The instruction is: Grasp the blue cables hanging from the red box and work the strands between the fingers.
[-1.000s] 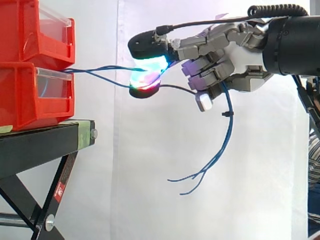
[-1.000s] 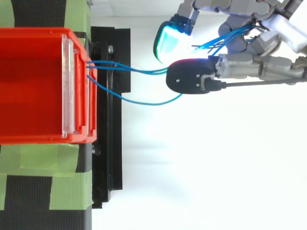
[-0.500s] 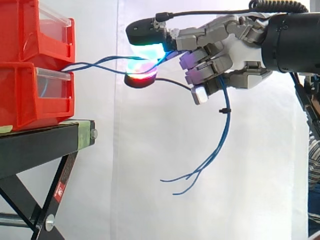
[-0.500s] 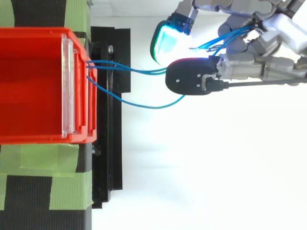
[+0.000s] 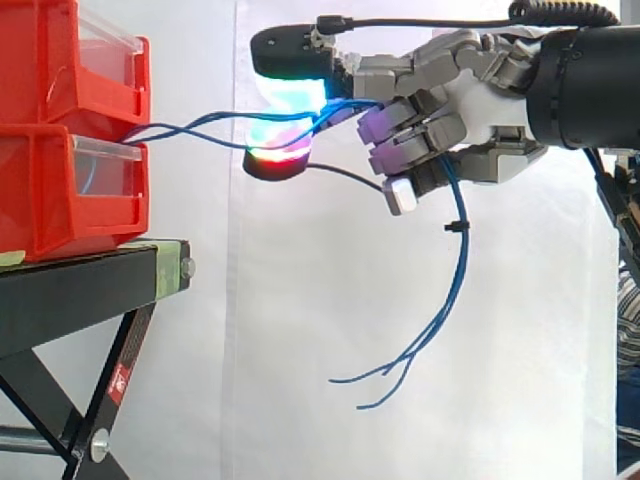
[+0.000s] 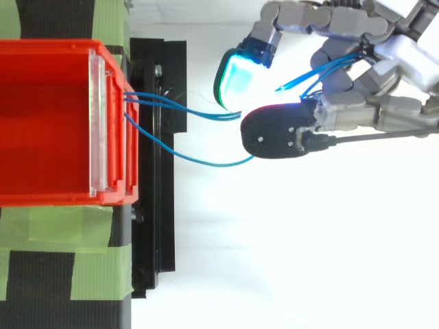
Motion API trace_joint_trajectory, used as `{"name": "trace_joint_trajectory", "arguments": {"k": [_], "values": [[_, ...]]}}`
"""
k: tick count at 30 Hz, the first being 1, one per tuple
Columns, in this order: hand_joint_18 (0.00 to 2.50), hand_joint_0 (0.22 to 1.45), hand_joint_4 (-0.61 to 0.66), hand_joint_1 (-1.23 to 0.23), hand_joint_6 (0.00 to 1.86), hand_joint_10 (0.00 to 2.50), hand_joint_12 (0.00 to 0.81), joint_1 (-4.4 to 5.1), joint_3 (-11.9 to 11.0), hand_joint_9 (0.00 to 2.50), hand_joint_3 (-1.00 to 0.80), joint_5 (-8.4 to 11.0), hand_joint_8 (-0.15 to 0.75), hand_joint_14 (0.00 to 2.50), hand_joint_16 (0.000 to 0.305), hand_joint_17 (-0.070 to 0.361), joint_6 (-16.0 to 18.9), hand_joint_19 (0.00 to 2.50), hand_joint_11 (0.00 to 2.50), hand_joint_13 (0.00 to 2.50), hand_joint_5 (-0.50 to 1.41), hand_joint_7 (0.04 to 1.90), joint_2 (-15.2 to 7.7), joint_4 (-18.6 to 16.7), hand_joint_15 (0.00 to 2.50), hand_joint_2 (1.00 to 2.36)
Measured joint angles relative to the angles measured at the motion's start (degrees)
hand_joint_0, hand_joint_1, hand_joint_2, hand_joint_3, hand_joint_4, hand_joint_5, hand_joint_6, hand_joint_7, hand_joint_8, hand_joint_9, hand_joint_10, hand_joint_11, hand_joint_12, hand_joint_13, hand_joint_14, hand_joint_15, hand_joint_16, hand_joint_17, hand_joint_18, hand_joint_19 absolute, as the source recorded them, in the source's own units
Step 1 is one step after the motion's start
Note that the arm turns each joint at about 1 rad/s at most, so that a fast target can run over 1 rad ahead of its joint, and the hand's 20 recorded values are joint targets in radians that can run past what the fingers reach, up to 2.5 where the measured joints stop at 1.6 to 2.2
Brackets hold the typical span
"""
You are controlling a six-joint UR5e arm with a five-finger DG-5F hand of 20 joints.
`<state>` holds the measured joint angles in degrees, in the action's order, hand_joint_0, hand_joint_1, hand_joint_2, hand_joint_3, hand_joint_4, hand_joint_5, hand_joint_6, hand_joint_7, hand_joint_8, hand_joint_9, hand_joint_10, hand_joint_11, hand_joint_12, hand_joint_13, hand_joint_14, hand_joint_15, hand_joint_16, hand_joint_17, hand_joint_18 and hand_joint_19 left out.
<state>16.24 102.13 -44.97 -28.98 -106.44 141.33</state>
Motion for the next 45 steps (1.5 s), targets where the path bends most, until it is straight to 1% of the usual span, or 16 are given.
{"name": "trace_joint_trajectory", "arguments": {"k": [14, 17, 19, 20, 21, 22, 26, 31, 33, 34, 35, 37, 39, 42, 43, 45], "values": [[2.50, 0.88, 0.27, -0.71, 0.12, 2.50, 0.684, 0.11, 0.00, 1.78, -0.63, -0.14, 0.532, 2.50, 0.243, 0.182, 0.00, 0.60, 2.50, 1.96, 0.30, 1.38, 0.00, 0.78, 1.71, 1.01], [2.50, 0.93, 0.27, -0.71, 0.16, 2.50, 0.684, 0.11, 0.00, 1.78, -0.47, -0.16, 0.532, 2.50, 0.243, 0.182, -0.04, 0.60, 2.50, 1.96, 0.31, 1.37, 0.00, 0.86, 1.71, 1.02], [2.50, 0.94, 0.26, -0.70, 0.38, 2.50, 0.684, 0.12, 0.00, 1.78, -0.10, -0.18, 0.532, 2.50, 0.243, 0.182, -0.07, 0.60, 2.50, 1.96, 0.26, 1.33, 0.00, 1.06, 1.71, 1.02], [2.50, 0.94, 0.26, -0.69, 0.41, 2.50, 0.684, 0.12, 0.00, 1.78, -0.05, -0.19, 0.532, 2.50, 0.243, 0.182, -0.08, 0.60, 2.50, 1.96, 0.25, 1.33, 0.00, 1.15, 1.71, 1.02], [2.50, 0.97, 0.27, -0.69, 0.57, 2.50, 0.684, 0.13, 0.00, 1.78, 0.05, -0.19, 0.532, 2.50, 0.243, 0.182, -0.09, 0.60, 2.50, 1.96, 0.21, 1.26, 0.00, 1.24, 1.71, 1.01], [2.50, 1.03, 0.28, -0.69, 0.82, 2.50, 0.684, 0.13, 0.00, 1.78, 0.13, -0.19, 0.532, 2.50, 0.243, 0.182, -0.10, 0.60, 2.50, 1.96, 0.14, 1.14, 0.00, 1.29, 1.71, 1.00], [2.50, 1.05, 0.28, -0.67, 0.83, 2.50, 0.684, 0.14, 0.00, 1.78, 0.04, -0.20, 0.532, 2.50, 0.243, 0.182, -0.15, 0.60, 2.50, 1.96, 0.13, 1.11, 0.00, 1.38, 1.71, 1.00], [2.50, 0.92, 0.30, -0.67, 0.81, 2.50, 0.684, 0.12, 0.00, 1.78, -0.18, -0.19, 0.532, 2.50, 0.243, 0.182, -0.19, 0.60, 2.50, 1.96, 0.06, 1.10, 0.00, 1.34, 1.71, 1.01], [2.50, 0.91, 0.29, -0.67, 0.82, 2.50, 0.684, 0.11, 0.00, 1.78, -0.12, -0.20, 0.532, 2.50, 0.243, 0.182, -0.19, 0.60, 2.50, 1.96, 0.05, 1.10, 0.00, 1.28, 1.71, 1.01], [2.50, 1.00, 0.28, -0.67, 1.06, 2.50, 0.684, 0.11, 0.00, 1.78, 0.03, -0.20, 0.532, 2.50, 0.243, 0.182, -0.19, 0.60, 2.50, 1.96, 0.01, 1.03, 0.00, 1.26, 1.71, 1.01], [2.50, 1.08, 0.27, -0.67, 1.22, 2.50, 0.684, 0.11, 0.00, 1.78, 0.10, -0.20, 0.532, 2.50, 0.243, 0.182, -0.20, 0.60, 2.50, 1.96, -0.01, 1.02, 0.00, 1.25, 1.71, 1.00], [2.50, 1.20, 0.22, -0.66, 1.42, 2.50, 0.684, 0.11, 0.00, 1.78, 0.19, -0.20, 0.532, 2.50, 0.243, 0.182, -0.20, 0.60, 2.50, 1.96, 0.00, 1.03, 0.00, 1.24, 1.71, 1.00], [2.50, 1.19, 0.20, -0.69, 1.43, 2.50, 0.684, 0.11, 0.00, 1.78, 0.14, -0.20, 0.532, 2.50, 0.243, 0.182, -0.21, 0.60, 2.50, 1.96, -0.01, 1.03, 0.00, 1.23, 1.71, 1.00], [2.50, 0.89, 0.25, -0.74, 1.35, 2.50, 0.684, 0.12, 0.00, 1.78, -0.10, -0.20, 0.532, 2.50, 0.243, 0.182, -0.20, 0.60, 2.50, 1.96, -0.08, 0.98, 0.00, 1.23, 1.71, 1.00], [2.50, 0.88, 0.25, -0.72, 1.23, 2.50, 0.684, 0.13, 0.00, 1.78, -0.15, -0.20, 0.532, 2.50, 0.243, 0.182, -0.20, 0.60, 2.50, 1.96, -0.06, 0.98, 0.00, 1.23, 1.71, 1.01], [2.50, 1.06, 0.21, -0.66, 0.61, 2.50, 0.684, 0.15, 0.00, 1.78, -0.07, -0.20, 0.532, 2.50, 0.243, 0.182, -0.20, 0.60, 2.50, 1.96, 0.19, 1.24, 0.00, 1.23, 1.71, 1.01]]}}
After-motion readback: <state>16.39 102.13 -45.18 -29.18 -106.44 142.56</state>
